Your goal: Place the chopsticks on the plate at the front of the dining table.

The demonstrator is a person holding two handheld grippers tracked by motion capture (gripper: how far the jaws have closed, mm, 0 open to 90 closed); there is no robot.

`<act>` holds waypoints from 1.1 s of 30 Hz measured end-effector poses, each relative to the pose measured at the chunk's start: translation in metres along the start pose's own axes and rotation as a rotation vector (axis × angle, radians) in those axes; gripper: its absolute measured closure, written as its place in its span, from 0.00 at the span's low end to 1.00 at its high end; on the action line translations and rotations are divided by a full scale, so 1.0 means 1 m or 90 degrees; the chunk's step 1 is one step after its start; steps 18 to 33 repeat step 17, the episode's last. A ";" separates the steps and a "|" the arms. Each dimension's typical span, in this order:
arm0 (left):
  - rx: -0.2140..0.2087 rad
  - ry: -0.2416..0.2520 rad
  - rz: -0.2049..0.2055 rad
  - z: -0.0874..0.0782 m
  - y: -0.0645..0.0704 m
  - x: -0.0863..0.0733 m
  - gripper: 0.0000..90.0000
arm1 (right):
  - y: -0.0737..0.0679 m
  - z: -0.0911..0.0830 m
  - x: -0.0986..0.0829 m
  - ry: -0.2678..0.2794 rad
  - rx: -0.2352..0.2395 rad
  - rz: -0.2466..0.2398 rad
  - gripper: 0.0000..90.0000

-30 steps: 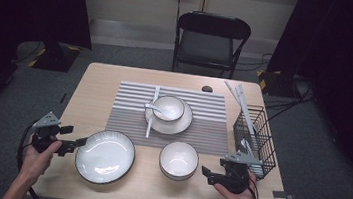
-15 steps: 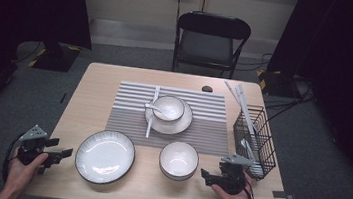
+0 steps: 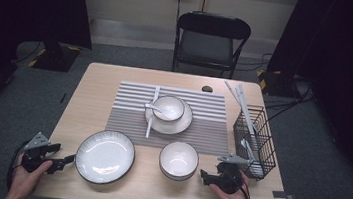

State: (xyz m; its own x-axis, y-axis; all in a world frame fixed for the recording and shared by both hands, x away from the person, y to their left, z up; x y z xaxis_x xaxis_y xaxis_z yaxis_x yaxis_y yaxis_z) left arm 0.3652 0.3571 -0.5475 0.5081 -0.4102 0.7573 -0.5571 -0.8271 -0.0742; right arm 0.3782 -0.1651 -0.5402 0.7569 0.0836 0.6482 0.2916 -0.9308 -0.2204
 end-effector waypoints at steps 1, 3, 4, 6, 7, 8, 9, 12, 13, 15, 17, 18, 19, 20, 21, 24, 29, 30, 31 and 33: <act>0.006 -0.005 0.011 0.001 0.002 0.000 0.23 | 0.000 0.001 -0.001 0.008 -0.009 -0.004 0.25; 0.020 -0.019 0.035 0.003 0.005 0.000 0.22 | -0.001 0.002 -0.003 0.019 -0.024 -0.020 0.24; 0.020 -0.019 0.035 0.003 0.005 0.000 0.21 | -0.002 0.002 -0.004 0.023 -0.032 -0.034 0.24; 0.017 -0.013 0.023 0.003 0.004 0.001 0.21 | -0.004 0.004 -0.005 0.033 -0.043 -0.042 0.23; 0.016 -0.012 0.021 0.003 0.003 0.001 0.21 | -0.004 0.004 -0.005 0.036 -0.042 -0.043 0.23; 0.020 -0.015 0.026 0.003 0.004 0.001 0.21 | -0.004 0.004 -0.006 0.037 -0.042 -0.042 0.23; 0.022 -0.019 0.031 0.003 0.005 0.001 0.21 | -0.004 0.004 -0.006 0.039 -0.044 -0.037 0.23; 0.022 -0.019 0.032 0.003 0.004 0.001 0.21 | -0.004 0.004 -0.006 0.045 -0.043 -0.039 0.22; 0.022 -0.020 0.032 0.003 0.004 0.001 0.21 | -0.003 0.005 -0.006 0.054 -0.038 -0.045 0.21; 0.023 -0.020 0.033 0.003 0.004 0.001 0.21 | -0.003 0.006 -0.006 0.055 -0.034 -0.046 0.20; 0.023 -0.020 0.034 0.003 0.004 0.001 0.21 | -0.003 0.006 -0.005 0.057 -0.035 -0.046 0.19; 0.023 -0.020 0.034 0.003 0.004 0.001 0.21 | -0.003 0.006 -0.005 0.057 -0.035 -0.046 0.19; 0.023 -0.020 0.034 0.003 0.004 0.001 0.21 | -0.003 0.006 -0.005 0.057 -0.035 -0.046 0.19; 0.023 -0.020 0.034 0.003 0.004 0.001 0.21 | -0.003 0.006 -0.005 0.057 -0.035 -0.046 0.19; 0.023 -0.020 0.034 0.003 0.004 0.001 0.21 | -0.003 0.006 -0.005 0.057 -0.035 -0.046 0.19; 0.023 -0.020 0.034 0.003 0.004 0.001 0.21 | -0.003 0.006 -0.005 0.057 -0.035 -0.046 0.19; 0.023 -0.020 0.034 0.003 0.004 0.001 0.21 | -0.003 0.006 -0.005 0.057 -0.035 -0.046 0.19; 0.023 -0.020 0.034 0.003 0.004 0.001 0.21 | -0.003 0.006 -0.005 0.057 -0.035 -0.046 0.19; 0.023 -0.020 0.034 0.003 0.004 0.001 0.21 | -0.003 0.006 -0.005 0.057 -0.035 -0.046 0.19; 0.023 -0.020 0.034 0.003 0.004 0.001 0.21 | -0.003 0.006 -0.005 0.057 -0.035 -0.046 0.19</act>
Point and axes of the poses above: each handheld gripper's, and its own axes: z roughly forward along the jaws, x roughly out of its top, y roughly to its right, the point moved 7 cm from there along z, roughly forward along the jaws, and after that the axes turned 11 degrees about z, right-handed, at the moved point
